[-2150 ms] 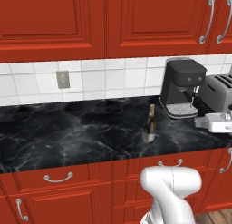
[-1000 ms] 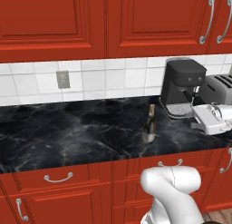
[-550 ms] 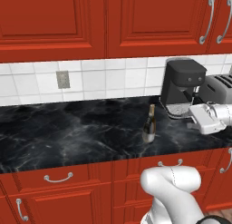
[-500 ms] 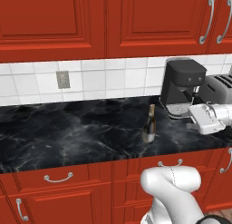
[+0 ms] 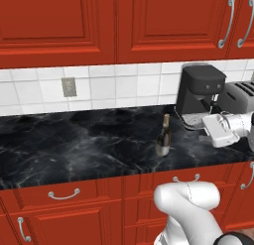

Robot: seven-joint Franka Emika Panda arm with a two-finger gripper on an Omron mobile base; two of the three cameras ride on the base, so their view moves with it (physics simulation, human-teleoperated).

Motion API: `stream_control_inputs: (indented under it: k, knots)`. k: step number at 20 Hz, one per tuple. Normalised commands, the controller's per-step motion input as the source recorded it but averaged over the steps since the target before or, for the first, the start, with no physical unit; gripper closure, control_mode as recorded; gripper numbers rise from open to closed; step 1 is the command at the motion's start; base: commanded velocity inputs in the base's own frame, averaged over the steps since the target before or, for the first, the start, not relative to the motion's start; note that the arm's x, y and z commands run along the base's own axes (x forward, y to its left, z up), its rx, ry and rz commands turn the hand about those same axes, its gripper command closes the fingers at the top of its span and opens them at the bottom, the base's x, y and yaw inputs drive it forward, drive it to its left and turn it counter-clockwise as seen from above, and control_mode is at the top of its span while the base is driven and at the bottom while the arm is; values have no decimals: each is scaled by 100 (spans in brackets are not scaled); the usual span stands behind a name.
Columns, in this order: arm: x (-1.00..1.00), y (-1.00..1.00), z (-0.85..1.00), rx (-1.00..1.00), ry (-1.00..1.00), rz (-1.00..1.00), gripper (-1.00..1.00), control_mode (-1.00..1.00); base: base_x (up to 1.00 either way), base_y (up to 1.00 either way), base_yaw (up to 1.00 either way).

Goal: There is a wine glass and glass cup on the dining counter. Place the wine bottle next to the wine glass and the juice bottle next to the glass cup.

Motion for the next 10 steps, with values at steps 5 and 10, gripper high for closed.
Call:
stream_control_inputs:
  k: [5,10]
  knots:
    - [17,0,-1,0,0,0,-100,-100,0,0,0]
    - [24,0,-3,0,0,0,-100,-100,0,0,0]
